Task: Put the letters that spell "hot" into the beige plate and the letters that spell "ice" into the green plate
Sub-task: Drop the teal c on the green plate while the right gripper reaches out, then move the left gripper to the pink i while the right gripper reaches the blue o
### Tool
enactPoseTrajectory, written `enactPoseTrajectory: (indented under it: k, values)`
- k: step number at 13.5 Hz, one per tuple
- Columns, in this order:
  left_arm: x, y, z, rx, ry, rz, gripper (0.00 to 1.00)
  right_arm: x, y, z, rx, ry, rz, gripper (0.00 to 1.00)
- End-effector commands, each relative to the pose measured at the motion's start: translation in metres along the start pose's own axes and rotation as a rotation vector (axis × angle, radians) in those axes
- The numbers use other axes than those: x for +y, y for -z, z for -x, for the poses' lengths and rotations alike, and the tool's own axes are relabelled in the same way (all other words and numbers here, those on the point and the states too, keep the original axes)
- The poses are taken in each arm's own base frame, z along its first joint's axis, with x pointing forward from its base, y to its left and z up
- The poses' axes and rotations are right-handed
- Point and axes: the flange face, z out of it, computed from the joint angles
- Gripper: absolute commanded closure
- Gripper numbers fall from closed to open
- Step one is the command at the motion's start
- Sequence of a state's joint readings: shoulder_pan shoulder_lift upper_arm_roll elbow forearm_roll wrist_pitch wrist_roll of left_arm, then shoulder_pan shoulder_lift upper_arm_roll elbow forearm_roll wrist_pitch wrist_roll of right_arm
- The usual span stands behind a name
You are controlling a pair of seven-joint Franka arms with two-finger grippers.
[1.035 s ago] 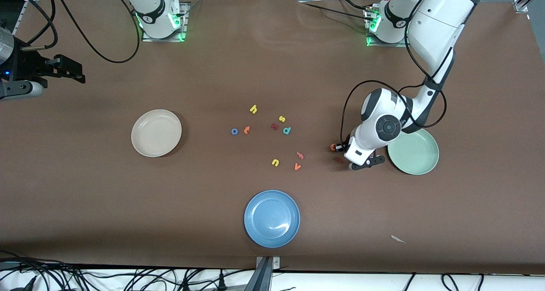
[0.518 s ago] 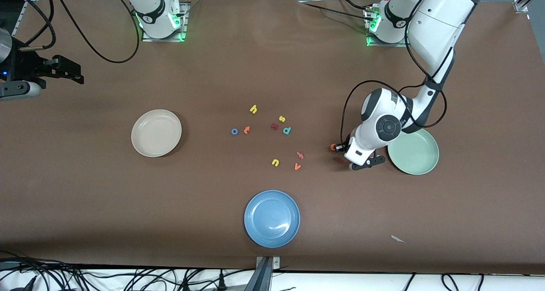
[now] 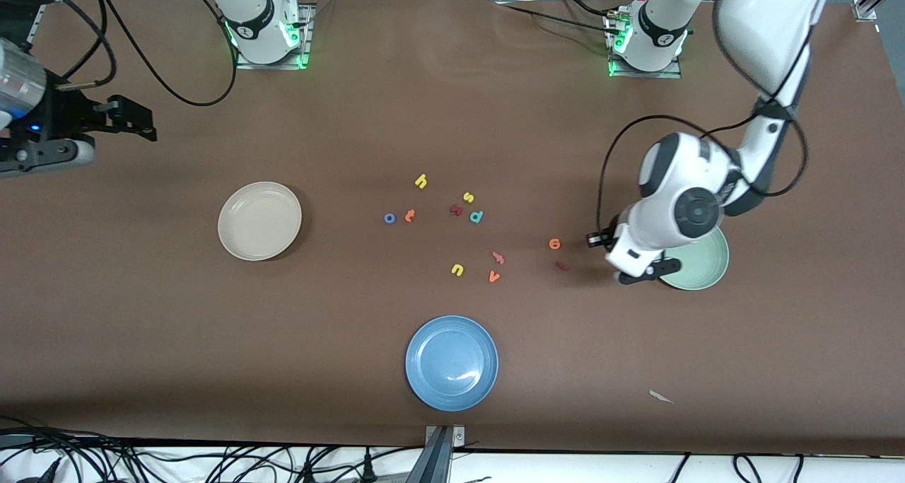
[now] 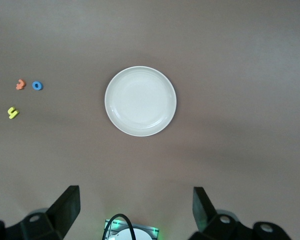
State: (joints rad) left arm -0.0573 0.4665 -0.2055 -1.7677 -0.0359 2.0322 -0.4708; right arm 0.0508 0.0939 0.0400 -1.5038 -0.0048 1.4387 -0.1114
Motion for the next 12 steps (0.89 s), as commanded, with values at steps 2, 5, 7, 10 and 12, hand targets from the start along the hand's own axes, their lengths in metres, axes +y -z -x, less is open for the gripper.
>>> enactPoseTrajectory:
  k: [2,5,7,10,12]
  values:
    - [-0.089,0.031,-0.01,-0.086,-0.134,0.009,0.93,-0.022,-0.015,-0.018,-0.028,-0.019,-0.008,0.0]
    - [-0.152,0.009,-0.027,-0.136,-0.216,0.037,0.91,-0.05,-0.035,-0.037,-0.007,0.009,-0.019,0.0]
    - [-0.188,-0.018,-0.037,-0.174,-0.248,-0.02,0.91,-0.061,-0.059,-0.044,-0.001,-0.014,-0.02,0.0]
    - [-0.205,-0.052,-0.047,-0.204,-0.248,-0.047,0.91,-0.099,-0.084,-0.051,0.038,-0.05,-0.024,0.0]
    - [-0.205,-0.069,-0.05,-0.212,-0.247,-0.039,0.9,-0.135,-0.107,-0.057,0.057,-0.075,-0.035,0.0]
